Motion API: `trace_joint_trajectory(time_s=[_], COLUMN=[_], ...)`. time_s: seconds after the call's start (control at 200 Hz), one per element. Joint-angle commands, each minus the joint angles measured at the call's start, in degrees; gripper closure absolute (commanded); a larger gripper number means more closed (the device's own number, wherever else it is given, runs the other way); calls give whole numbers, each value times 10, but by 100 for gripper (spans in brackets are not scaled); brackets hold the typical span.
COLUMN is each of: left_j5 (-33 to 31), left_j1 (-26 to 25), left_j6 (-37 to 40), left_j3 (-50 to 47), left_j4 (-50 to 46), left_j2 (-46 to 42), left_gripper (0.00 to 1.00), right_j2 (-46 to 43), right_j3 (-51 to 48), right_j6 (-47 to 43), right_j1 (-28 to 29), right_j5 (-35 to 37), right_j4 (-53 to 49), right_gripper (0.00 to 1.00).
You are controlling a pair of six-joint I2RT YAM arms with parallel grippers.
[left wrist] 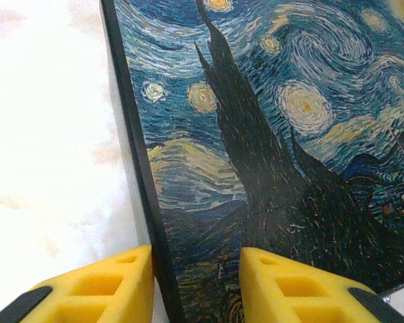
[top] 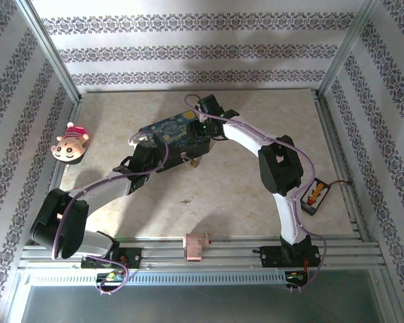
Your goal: Unlock the padlock with the key
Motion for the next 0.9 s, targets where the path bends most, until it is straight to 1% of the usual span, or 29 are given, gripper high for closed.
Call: trace_joint_trajectory(time_s=[0.0,0.22,0.35,0.44,0.6,0.755,0.895], left_j5=[26,55,47,39,19,12,9], left_j1=[-15,-16,-16,-15,-10,1,10], left_j6=[-3,-23,-23,-18,-15,-16,-13], left_j3=[10,21,37,43,46,35,28], left_j4=[23,56,58,55,47,42,25], left_j2=[-11,29,41,38,29,11,-16], left_gripper=[63,63,63,62,57,48,38], right_j2=[26,63,87,80,29,-28,-96], right_j3=[31,107,157,169,141,96,10], right_j6=[11,-8,-22,-39,-66,-77,-72], right_j1=[28,17,6,2,-3,-8,-1], right_j5=[-38,-26,-15,17,74,108,138], right_j4=[-19,-62,-102,-126,-131,-128,-96], right_gripper=[33,27,22,18,10,8,8])
